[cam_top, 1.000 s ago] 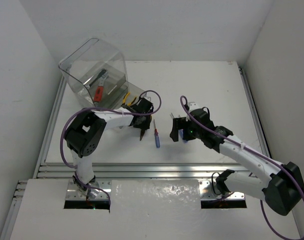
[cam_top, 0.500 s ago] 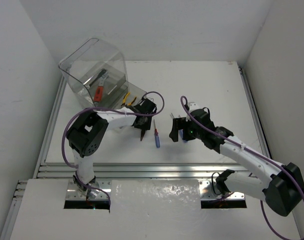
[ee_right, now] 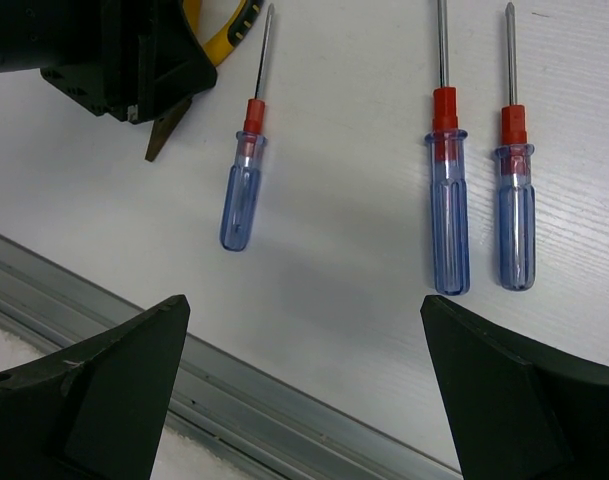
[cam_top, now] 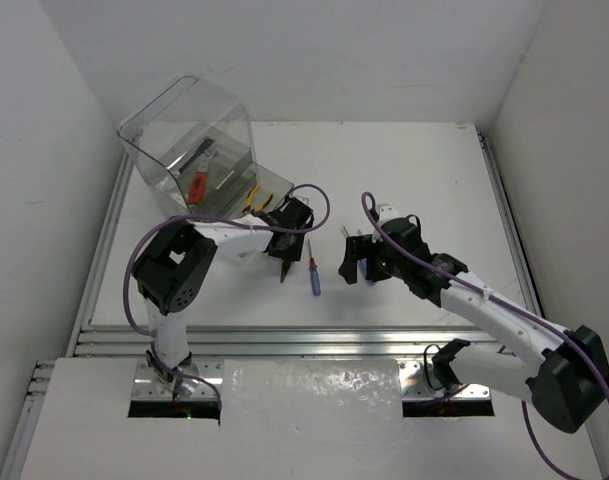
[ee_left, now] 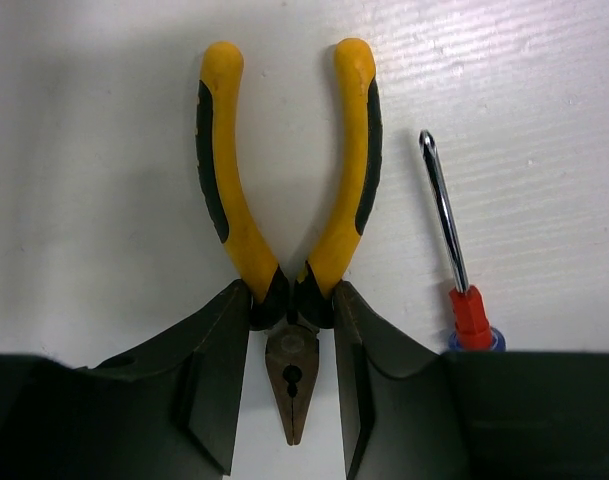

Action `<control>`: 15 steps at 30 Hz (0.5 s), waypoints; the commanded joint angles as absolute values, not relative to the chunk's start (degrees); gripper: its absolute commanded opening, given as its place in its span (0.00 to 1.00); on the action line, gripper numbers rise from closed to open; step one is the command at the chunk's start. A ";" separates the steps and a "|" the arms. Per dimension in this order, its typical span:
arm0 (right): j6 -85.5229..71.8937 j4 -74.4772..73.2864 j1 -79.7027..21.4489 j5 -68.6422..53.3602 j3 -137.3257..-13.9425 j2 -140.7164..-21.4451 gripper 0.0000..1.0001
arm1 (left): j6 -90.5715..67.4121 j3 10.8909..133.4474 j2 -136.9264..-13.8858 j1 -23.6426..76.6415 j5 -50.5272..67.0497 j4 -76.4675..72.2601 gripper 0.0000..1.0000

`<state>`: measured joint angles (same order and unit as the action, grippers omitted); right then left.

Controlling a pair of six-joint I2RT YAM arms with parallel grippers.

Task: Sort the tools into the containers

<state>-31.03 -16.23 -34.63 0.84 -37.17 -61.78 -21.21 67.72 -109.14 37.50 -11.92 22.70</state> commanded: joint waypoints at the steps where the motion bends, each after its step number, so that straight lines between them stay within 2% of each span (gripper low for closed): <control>1: -30.32 -13.62 -34.28 0.26 -37.18 -60.65 0.99 | -20.83 64.95 -105.58 38.41 -10.01 24.35 0.00; 7: -30.06 -12.48 -34.19 0.26 -36.21 -58.98 0.99 | -20.83 65.04 -97.93 38.76 -11.95 23.29 0.00; 15: -29.62 -12.92 -34.01 0.26 -36.39 -58.18 0.99 | -20.21 66.09 -93.87 40.08 -10.37 23.99 0.00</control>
<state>-30.57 -15.05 -34.24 0.80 -36.34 -59.42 -21.02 64.27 -96.86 38.76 -11.05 25.50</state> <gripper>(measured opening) 0.992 0.330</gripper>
